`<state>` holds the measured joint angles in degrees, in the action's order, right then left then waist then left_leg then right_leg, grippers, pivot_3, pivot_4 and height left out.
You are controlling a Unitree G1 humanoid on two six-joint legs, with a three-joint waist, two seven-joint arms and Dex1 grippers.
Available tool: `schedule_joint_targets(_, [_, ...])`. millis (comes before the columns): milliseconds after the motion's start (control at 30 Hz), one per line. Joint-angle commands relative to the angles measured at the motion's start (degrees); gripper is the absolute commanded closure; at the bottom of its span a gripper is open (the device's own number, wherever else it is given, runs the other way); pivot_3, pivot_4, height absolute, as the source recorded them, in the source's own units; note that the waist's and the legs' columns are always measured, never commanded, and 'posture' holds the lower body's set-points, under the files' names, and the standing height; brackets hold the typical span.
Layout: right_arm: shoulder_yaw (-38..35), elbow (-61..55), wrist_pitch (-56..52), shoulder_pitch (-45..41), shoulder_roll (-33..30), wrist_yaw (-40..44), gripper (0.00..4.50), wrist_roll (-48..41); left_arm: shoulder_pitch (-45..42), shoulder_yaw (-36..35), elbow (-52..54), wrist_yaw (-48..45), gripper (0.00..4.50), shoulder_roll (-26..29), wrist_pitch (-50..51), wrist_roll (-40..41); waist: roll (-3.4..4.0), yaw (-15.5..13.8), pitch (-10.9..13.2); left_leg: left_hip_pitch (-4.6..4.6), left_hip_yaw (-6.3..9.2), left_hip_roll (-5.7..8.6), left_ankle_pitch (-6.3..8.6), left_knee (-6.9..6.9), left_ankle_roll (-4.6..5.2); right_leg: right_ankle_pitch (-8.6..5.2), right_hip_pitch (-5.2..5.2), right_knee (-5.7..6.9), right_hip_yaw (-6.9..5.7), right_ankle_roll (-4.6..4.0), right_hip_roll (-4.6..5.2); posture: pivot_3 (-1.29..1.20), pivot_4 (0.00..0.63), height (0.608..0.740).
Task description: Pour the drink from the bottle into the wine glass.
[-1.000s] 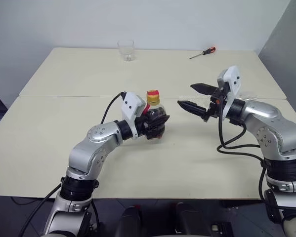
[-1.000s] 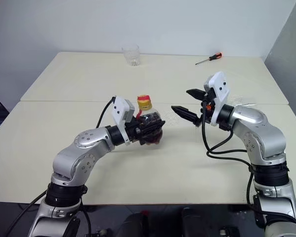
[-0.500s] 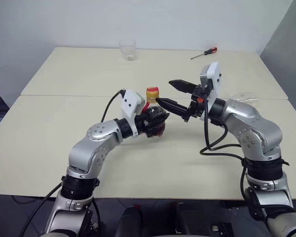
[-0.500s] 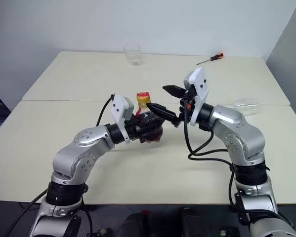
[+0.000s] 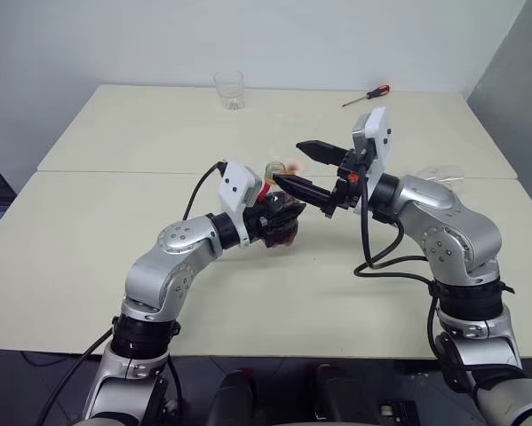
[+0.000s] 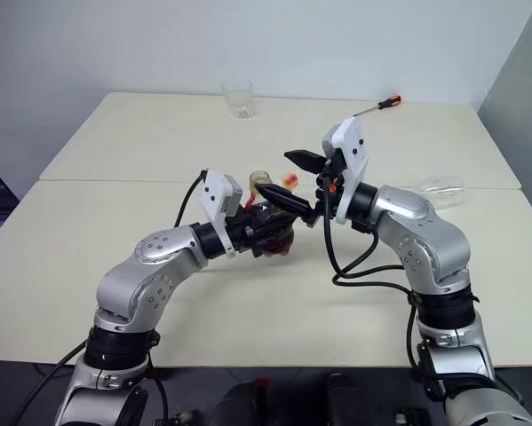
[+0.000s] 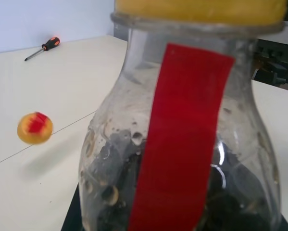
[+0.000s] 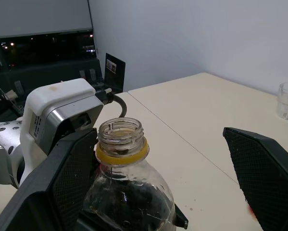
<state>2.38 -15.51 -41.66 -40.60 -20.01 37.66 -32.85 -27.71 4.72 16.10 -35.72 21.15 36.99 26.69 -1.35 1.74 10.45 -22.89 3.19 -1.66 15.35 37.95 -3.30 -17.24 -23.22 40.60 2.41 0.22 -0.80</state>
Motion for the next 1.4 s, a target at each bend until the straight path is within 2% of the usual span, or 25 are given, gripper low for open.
schedule_joint_targets(33, [-0.8,-1.3,0.8,-1.0,-0.4,0.3,0.02,-0.6,-1.4,-0.6,1.7,-0.4,2.72,-0.2,-2.1,0.1,0.0,0.0,0.0,0.0,0.0,0.0,0.0,0.0,0.0,0.0,0.0,0.0,0.0,0.0,0.0,0.0,0.15,0.74])
schedule_joint_targets(267, [-2.4,-3.3,-0.1,1.2,-2.6,0.3,0.02,-1.2,1.6,-1.8,3.9,1.9,2.72,0.1,-1.3,-0.3,0.0,0.0,0.0,0.0,0.0,0.0,0.0,0.0,0.0,0.0,0.0,0.0,0.0,0.0,0.0,0.0,0.15,0.74])
schedule_joint_targets(533, [-6.0,-9.7,-6.4,5.3,-6.1,2.8,0.02,-11.5,6.8,-6.2,3.3,11.1,2.72,-1.0,-5.0,-5.1,0.0,0.0,0.0,0.0,0.06,-0.02,0.0,-0.01,0.01,0.0,0.0,-0.03,-0.03,0.0,0.08,0.0,0.15,0.74])
schedule_joint_targets(733, [-1.2,-10.2,-5.6,5.3,-3.7,2.2,0.02,-11.4,2.4,-12.0,-11.7,17.7,2.72,0.2,-16.0,-12.2,0.0,0.1,0.0,0.03,0.02,0.05,0.01,-0.01,0.01,0.0,0.01,-0.02,-0.03,0.0,0.0,0.0,0.15,0.74])
schedule_joint_targets(933, [6.1,-3.7,1.3,3.7,1.3,-1.2,0.02,-1.1,-7.0,-18.4,-32.8,21.8,2.72,4.3,-28.6,-15.5,-0.04,0.0,0.0,-0.02,0.06,0.05,0.0,0.0,0.01,0.0,-0.01,-0.04,-0.1,0.0,0.0,0.0,0.15,0.74])
schedule_joint_targets(1167, [9.6,-1.0,4.9,4.1,8.3,-6.8,0.02,5.4,-13.6,-20.4,-52.2,24.2,2.72,5.5,-41.9,-17.7,-0.04,-0.1,0.0,-0.09,0.05,-0.02,0.0,-0.03,0.0,0.01,-0.03,-0.14,-0.13,0.0,0.24,0.0,0.15,0.74])
schedule_joint_targets(1400, [11.5,-1.3,5.6,4.8,10.2,-8.6,0.02,9.1,-17.3,-21.1,-64.4,24.7,2.72,4.0,-48.6,-17.3,-0.09,-0.2,0.0,-0.14,0.05,0.03,0.0,0.02,0.0,0.07,-0.03,-0.18,-0.25,0.1,0.35,0.0,0.15,0.74])
